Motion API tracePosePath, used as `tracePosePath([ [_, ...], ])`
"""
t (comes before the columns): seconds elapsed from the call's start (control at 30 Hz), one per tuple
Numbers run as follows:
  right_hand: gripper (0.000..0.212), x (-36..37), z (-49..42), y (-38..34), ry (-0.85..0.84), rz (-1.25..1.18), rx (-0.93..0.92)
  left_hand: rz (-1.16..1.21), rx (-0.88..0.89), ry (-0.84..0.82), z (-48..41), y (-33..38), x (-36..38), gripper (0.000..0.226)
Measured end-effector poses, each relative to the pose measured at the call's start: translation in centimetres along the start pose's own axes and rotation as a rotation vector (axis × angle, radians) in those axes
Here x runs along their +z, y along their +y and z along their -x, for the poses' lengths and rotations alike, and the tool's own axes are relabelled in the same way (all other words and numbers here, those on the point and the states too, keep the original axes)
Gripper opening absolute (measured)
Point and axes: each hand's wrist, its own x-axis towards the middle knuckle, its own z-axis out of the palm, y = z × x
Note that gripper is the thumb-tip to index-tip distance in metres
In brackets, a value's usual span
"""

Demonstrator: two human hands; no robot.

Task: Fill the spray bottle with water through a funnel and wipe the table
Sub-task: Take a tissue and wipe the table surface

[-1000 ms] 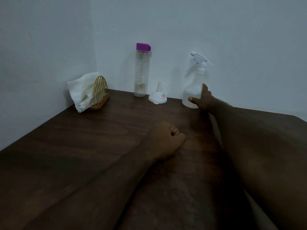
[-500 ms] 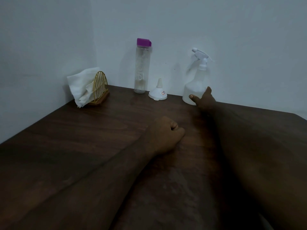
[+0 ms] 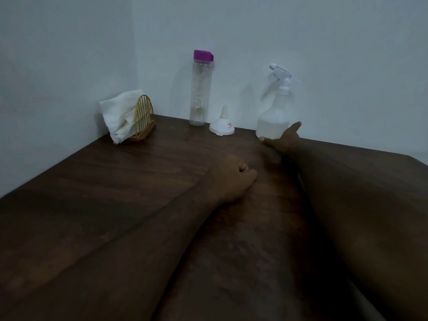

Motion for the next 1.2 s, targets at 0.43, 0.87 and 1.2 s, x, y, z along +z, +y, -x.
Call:
tracePosePath([
  [0.43, 0.031, 2.6, 15.9, -12.0, -0.117, 0.163, -0.382, -0.057, -0.123, 0.473, 4.0, -2.9, -8.1, 0.026],
  [0.87, 0.027, 15.1, 15.4, -18.8, -0.232, -0.01, -0.416, -0.336, -0.123, 0.7, 2.2, -12.8, -17.6, 0.029],
  [1.2, 0.023, 19.6, 13.4, -19.5, -0.263, -0.021, -0.342, -0.339, -0.146, 0.706, -1.1, -14.7, -18.2, 0.03],
])
